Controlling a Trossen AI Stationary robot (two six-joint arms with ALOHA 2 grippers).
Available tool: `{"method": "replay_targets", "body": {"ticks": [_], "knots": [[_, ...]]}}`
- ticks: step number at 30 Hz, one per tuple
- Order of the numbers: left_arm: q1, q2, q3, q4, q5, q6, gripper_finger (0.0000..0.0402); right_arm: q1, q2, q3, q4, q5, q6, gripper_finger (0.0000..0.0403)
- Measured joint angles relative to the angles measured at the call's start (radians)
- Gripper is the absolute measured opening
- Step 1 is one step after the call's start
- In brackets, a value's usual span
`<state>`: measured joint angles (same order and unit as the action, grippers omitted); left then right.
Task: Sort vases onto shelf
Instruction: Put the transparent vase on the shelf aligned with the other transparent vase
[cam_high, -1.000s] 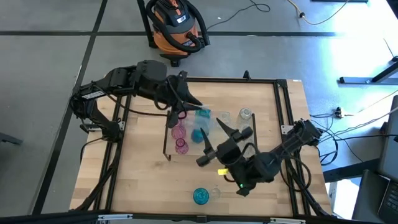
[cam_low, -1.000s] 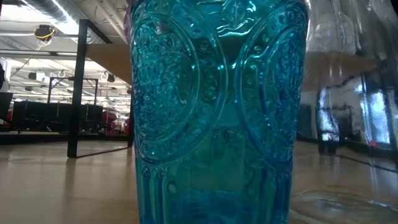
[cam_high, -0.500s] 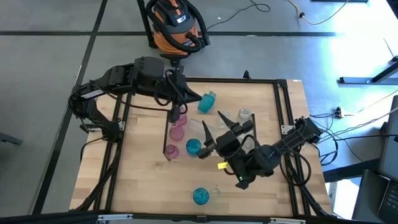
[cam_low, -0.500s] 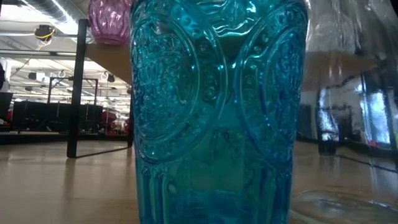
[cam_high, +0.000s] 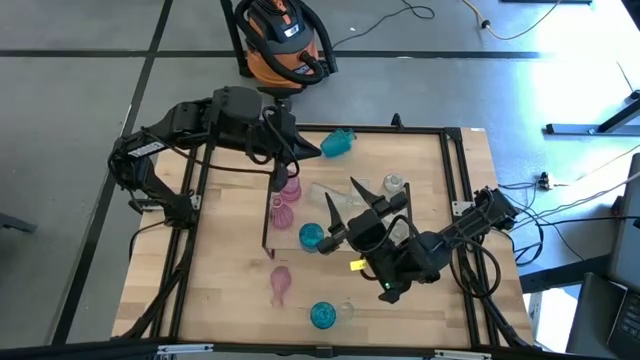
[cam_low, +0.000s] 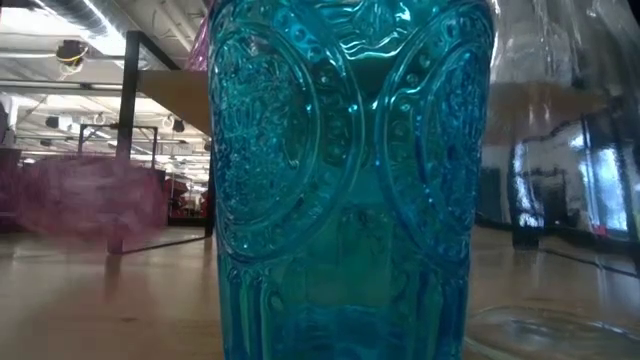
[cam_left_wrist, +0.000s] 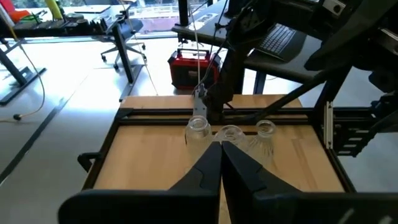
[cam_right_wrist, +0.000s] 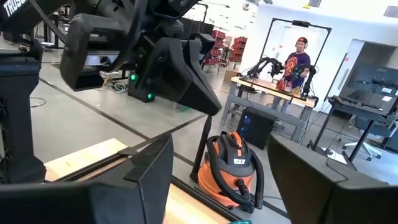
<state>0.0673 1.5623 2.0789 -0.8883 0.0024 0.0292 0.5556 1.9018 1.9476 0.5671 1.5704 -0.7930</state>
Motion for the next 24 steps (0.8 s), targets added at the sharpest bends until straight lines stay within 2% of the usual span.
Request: {"method": "replay_targets", "body": {"ticks": [3,10,17,24], "knots": [[0.0,-0.005,0.0,-0.047,-0.002,0.0,0.0003,0.0,0.0,0.0,0.007,0.0,0.0,0.0234],[0.04,-0.078,0.0,-0.319,-0.112,-0.006,0.0001,0.008,0.0,0.0,0.008,0.0,0.002,0.0234],[0.091,-0.178,0.0,-0.335,-0.116,-0.048,0.0001,0.006,0.0,0.0,0.008,0.0,0.0,0.0234],[0.112,-0.214,0.0,-0.34,-0.117,-0.072,0.0,0.005,0.0,0.0,0.008,0.0,-0.023,0.0234]]}}
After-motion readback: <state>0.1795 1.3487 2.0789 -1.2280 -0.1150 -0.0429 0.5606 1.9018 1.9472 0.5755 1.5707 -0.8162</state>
